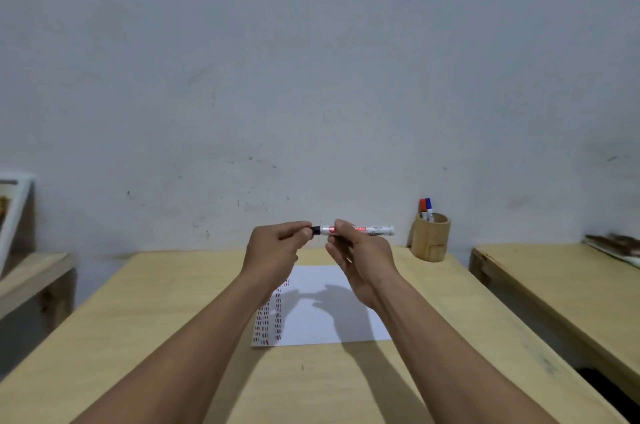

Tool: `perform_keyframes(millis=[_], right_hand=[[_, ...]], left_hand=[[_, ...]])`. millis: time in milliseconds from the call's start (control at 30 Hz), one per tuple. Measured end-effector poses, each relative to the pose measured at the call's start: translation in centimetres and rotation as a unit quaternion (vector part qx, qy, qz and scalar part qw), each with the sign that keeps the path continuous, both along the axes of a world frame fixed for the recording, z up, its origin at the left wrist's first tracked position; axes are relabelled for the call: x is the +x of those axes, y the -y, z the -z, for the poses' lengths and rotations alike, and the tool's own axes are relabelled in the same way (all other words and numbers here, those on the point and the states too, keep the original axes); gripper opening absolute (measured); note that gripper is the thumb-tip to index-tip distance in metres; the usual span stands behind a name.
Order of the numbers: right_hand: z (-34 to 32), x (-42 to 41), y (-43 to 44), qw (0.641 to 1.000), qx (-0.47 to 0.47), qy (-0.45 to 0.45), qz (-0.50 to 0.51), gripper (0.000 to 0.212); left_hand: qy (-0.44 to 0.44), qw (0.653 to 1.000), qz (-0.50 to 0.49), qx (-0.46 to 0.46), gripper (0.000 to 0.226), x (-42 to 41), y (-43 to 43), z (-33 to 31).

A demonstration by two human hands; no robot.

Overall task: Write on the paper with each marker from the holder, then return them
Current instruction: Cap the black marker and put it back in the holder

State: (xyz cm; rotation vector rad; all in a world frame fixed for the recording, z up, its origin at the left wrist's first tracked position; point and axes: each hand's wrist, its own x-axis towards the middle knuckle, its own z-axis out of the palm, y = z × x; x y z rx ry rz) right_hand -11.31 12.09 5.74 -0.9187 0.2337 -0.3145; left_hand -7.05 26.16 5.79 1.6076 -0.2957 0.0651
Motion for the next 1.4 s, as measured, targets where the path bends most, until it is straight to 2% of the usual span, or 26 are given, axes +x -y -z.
perform_keyframes(millis=[33, 133, 167, 200, 233, 300, 333, 433, 533, 633, 700, 833, 1067, 1200, 1300, 1400], right_hand=[[-0.2, 0.0, -0.2, 1.0, 0.008, -0.004, 0.02, 0.029], [-0.3, 0.2, -0.3, 0.996, -0.003, -0.016, 0.087, 0.103], [-0.3, 0.1, -0.3, 0.995, -0.014, -0.013, 0.096, 0.116], [-0.4, -0.2, -0.4, 0.994, -0.036, -0.011, 0.101, 0.113], [-0.5, -0.5, -0.5, 0.992, -0.08, -0.011, 0.099, 0.094], [-0.7, -0.9, -0.5, 0.974, -0.206, -0.036, 0.086, 0.038], [-0.7, -1.1, -0.4, 0.962, -0.26, -0.048, 0.075, 0.025], [-0.5, -1.3, 0.5, 0.919, -0.386, -0.052, 0.067, 0.017], [-0.3, -1.3, 2.1, 0.857, -0.505, -0.052, 0.093, 0.013], [-0.3, -1.4, 4.5, 0.786, -0.603, -0.067, 0.118, 0.019], [-0.7, -1.5, 6.2, 0.771, -0.621, -0.07, 0.124, 0.023], [-1.6, -1.3, 10.3, 0.774, -0.613, -0.08, 0.139, 0.022], [-3.0, 0.3, 18.2, 0.77, -0.595, -0.101, 0.208, 0.021], [-3.6, 2.5, 22.2, 0.758, -0.586, -0.089, 0.272, 0.014], [-3.3, 4.2, 24.8, 0.751, -0.578, -0.088, 0.307, 0.016], [-2.6, 5.8, 26.8, 0.741, -0.584, -0.101, 0.315, 0.018]], left_hand=[[0.008, 1.0, -0.009, 0.001, 0.019, -0.1, 0.2, 0.0], [0.034, 0.999, -0.034, 0.013, 0.015, -0.2, 0.8, -0.1], [0.043, 0.998, -0.041, 0.018, 0.013, -0.3, 1.0, -0.2], [0.05, 0.997, -0.046, 0.022, 0.013, -0.4, 1.1, -0.3], [0.059, 0.997, -0.05, 0.026, 0.013, -0.5, 1.3, -0.4], [0.084, 0.994, -0.063, 0.042, 0.017, -0.7, 1.7, -0.8], [0.097, 0.991, -0.072, 0.051, 0.018, -0.7, 1.9, -1.1], [0.133, 0.983, -0.085, 0.09, 0.019, -0.8, 2.8, -1.9], [0.166, 0.973, -0.077, 0.143, 0.021, -1.0, 4.0, -2.6], [0.181, 0.97, -0.056, 0.153, 0.023, -1.1, 5.8, -3.1], [0.185, 0.97, -0.048, 0.149, 0.025, -1.2, 7.2, -3.4], [0.161, 0.977, -0.031, 0.138, 0.03, -0.2, 10.8, -2.6], [0.134, 0.97, 0.038, 0.201, 0.037, 2.8, 18.3, 0.8], [0.119, 0.962, 0.069, 0.234, 0.052, 4.9, 23.2, 2.8], [0.109, 0.957, 0.095, 0.253, 0.069, 5.9, 26.2, 4.4], [0.115, 0.951, 0.108, 0.265, 0.068, 6.9, 28.7, 5.8]])
